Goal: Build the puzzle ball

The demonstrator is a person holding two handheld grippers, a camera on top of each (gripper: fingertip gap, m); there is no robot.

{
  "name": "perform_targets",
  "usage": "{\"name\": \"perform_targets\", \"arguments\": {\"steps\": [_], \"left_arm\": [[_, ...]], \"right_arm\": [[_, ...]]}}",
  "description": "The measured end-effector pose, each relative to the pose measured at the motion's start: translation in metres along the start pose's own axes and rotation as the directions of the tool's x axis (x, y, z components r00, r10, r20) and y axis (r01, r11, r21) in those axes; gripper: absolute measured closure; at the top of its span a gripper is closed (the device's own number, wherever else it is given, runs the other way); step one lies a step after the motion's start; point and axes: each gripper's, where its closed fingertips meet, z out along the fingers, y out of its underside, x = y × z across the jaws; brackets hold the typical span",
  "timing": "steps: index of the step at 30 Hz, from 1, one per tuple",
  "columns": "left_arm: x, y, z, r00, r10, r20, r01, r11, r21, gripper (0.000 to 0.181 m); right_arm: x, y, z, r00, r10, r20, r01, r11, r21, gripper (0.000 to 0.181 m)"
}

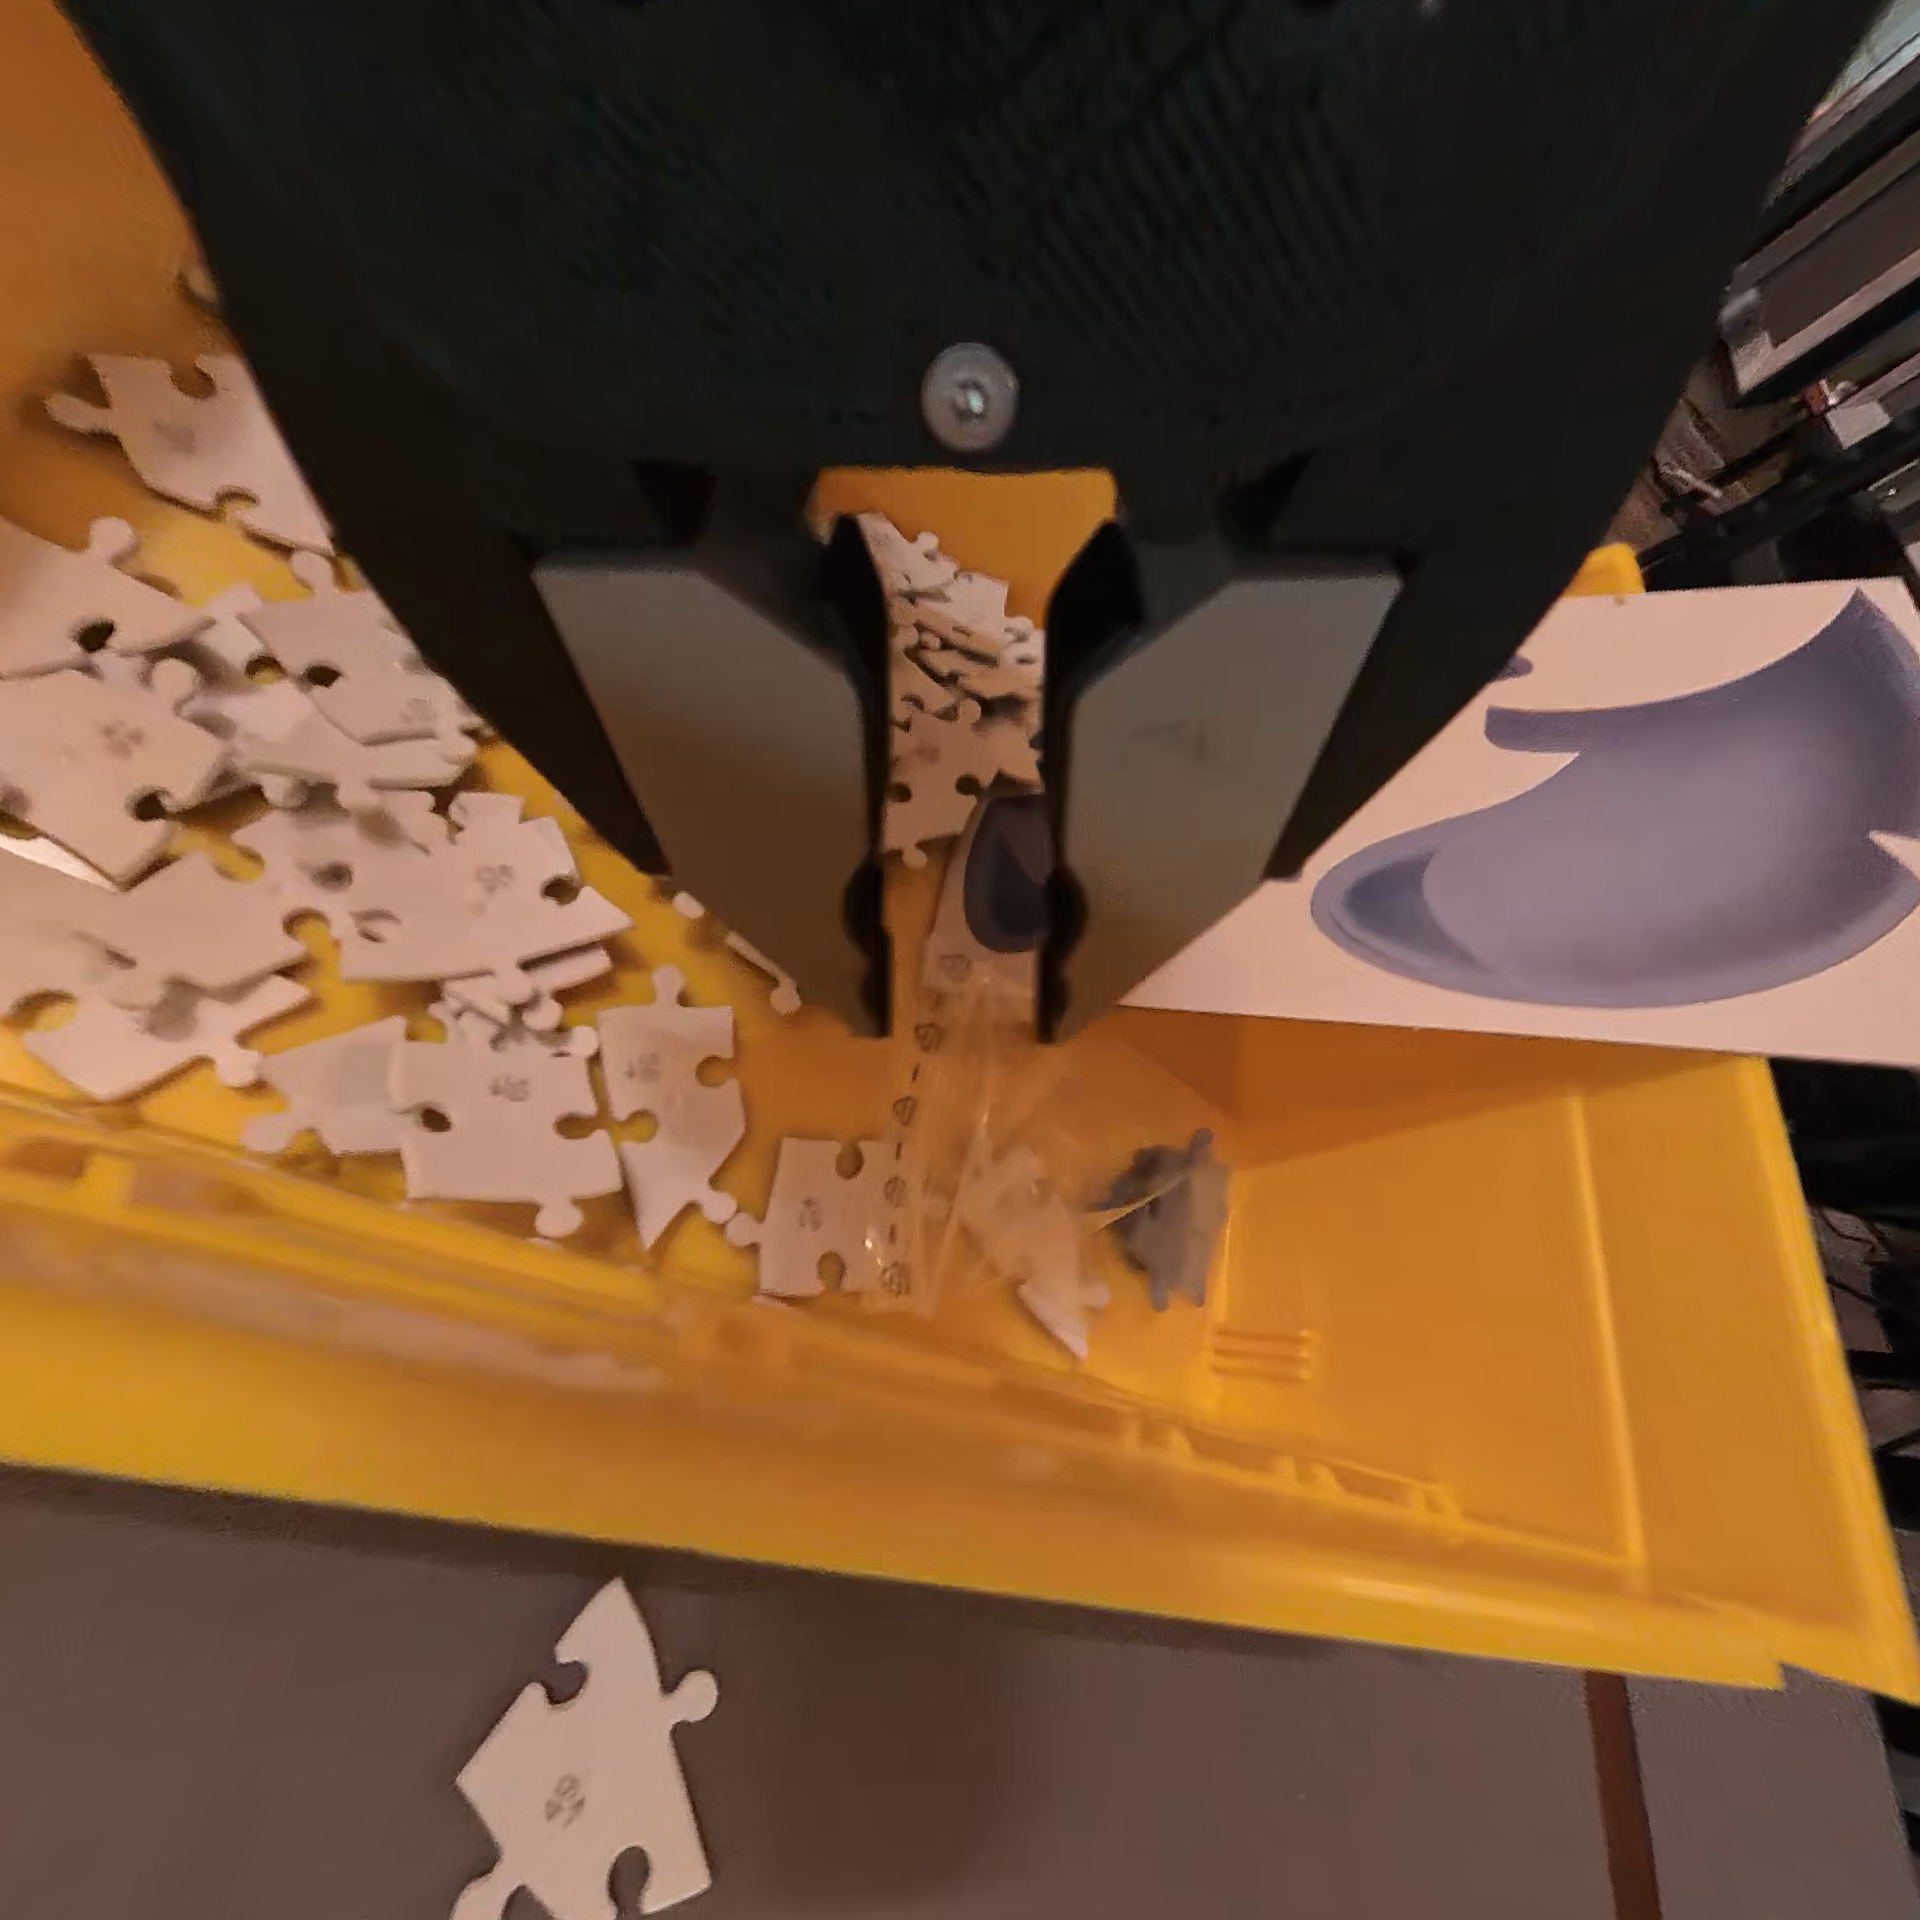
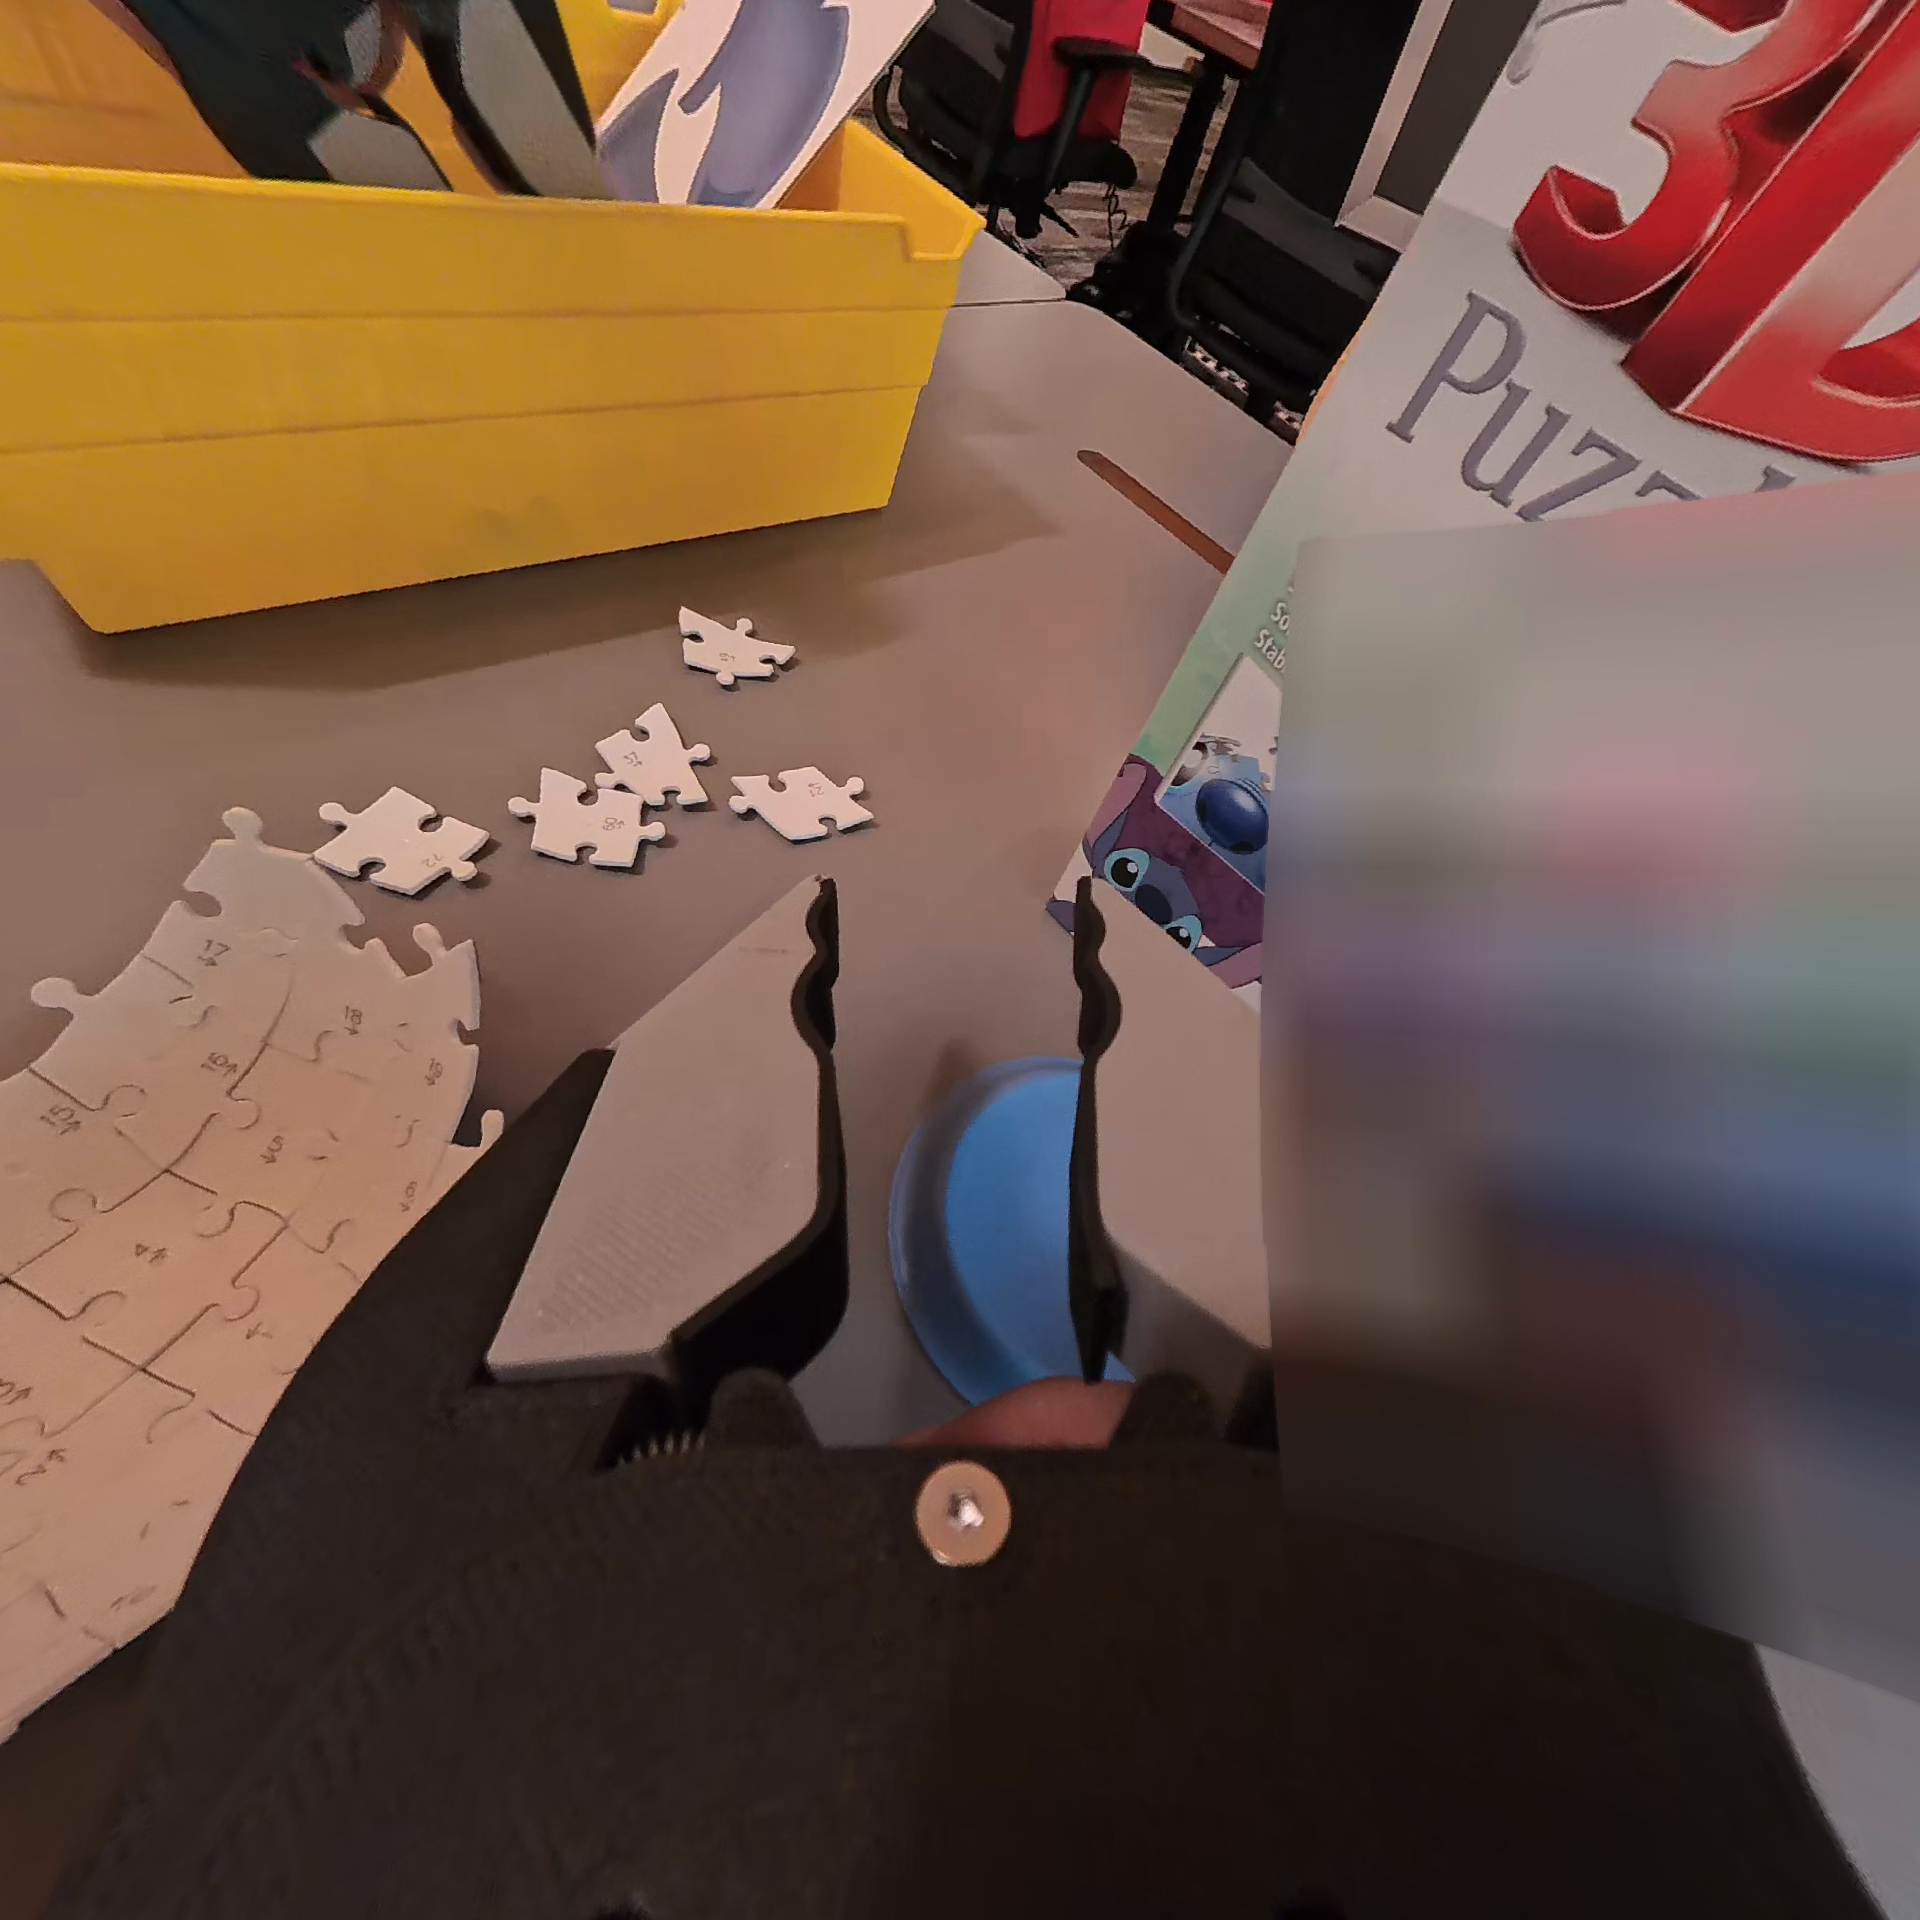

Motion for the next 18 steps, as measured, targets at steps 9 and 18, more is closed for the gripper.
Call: {"name": "perform_targets", "arguments": {"steps": [9,18], "left_arm": [[-0.052,-0.018,-0.017,0.95,-0.3,-0.084,0.309,0.942,0.133,0.181],[-0.086,-0.023,0.0,0.852,-0.491,-0.182,0.51,0.857,0.077,0.171]], "right_arm": [[-0.003,0.004,0.003,1.0,-0.005,0.014,0.005,1.0,-0.016,0.139],[-0.001,0.01,0.007,1.0,0.008,0.009,-0.007,0.999,-0.037,0.138]]}}
